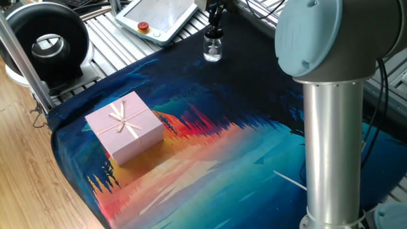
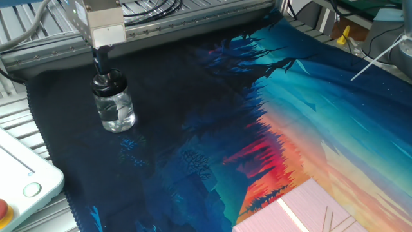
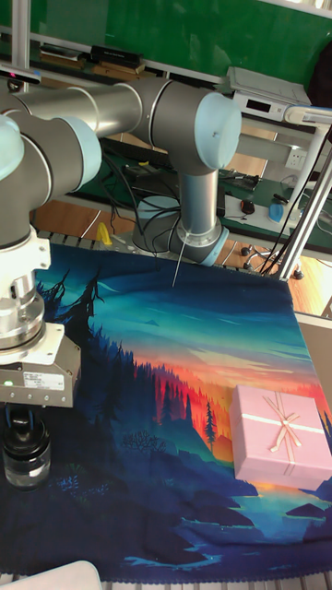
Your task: Screw the lid onto the jar
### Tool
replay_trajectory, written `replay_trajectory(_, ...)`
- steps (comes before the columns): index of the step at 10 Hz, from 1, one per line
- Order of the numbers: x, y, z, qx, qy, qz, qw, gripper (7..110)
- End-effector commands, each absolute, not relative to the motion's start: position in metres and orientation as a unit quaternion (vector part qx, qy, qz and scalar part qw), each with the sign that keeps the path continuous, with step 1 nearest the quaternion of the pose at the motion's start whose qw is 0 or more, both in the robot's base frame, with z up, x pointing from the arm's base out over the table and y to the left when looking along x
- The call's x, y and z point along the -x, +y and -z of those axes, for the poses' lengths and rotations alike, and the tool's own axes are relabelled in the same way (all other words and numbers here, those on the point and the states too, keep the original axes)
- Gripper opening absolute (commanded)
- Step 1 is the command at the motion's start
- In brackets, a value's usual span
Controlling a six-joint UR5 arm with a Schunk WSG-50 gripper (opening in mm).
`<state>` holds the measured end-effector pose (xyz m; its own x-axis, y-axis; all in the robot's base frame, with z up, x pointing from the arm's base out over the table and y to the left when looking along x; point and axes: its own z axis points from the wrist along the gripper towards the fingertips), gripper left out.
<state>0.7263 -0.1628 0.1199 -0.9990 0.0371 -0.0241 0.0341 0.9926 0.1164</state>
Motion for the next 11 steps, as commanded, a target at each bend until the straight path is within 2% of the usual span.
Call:
replay_trajectory(1,-0.725,-0.158,-0.122,-0.016,0.997,-0.069,0.007,22)
replay_trajectory(2,-0.722,-0.161,-0.122,-0.009,0.998,-0.068,0.002,44)
replay_trajectory(5,-0.723,-0.168,-0.119,0.008,0.999,-0.053,0.000,44)
replay_trajectory(6,-0.724,-0.168,-0.120,0.014,0.998,-0.054,0.003,66)
replay_trajectory(8,-0.722,-0.162,-0.122,0.066,0.996,-0.066,0.004,66)
replay_trajectory(11,-0.719,-0.172,-0.121,0.203,0.978,-0.042,0.004,66)
